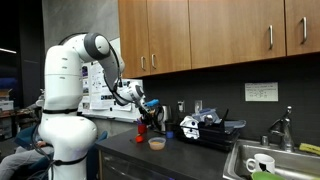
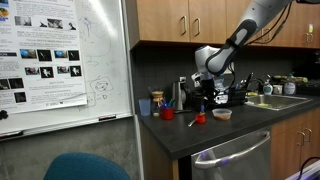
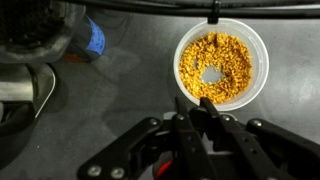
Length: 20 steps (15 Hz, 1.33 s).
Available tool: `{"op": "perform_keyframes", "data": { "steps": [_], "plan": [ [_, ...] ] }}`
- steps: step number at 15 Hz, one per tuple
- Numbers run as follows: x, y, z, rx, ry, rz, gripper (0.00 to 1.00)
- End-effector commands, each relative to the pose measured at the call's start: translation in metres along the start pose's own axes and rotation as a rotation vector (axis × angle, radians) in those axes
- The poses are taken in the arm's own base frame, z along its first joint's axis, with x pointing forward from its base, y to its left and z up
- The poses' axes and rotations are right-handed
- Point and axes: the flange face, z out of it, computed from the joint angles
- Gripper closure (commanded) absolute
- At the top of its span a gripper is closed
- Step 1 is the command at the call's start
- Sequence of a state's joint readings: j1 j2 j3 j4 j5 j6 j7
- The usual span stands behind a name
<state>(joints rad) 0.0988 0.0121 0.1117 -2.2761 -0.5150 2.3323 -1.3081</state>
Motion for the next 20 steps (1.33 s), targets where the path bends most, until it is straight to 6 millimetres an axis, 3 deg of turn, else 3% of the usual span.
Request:
{"op": "perform_keyframes", "data": {
  "steps": [1,20],
  "plan": [
    [0.002,0.001,-0.006,0.0,-0.032,-0.007,0.95],
    [0.024,0.004,-0.018,-0.009,-0.2,-0.071,0.95]
  ]
}}
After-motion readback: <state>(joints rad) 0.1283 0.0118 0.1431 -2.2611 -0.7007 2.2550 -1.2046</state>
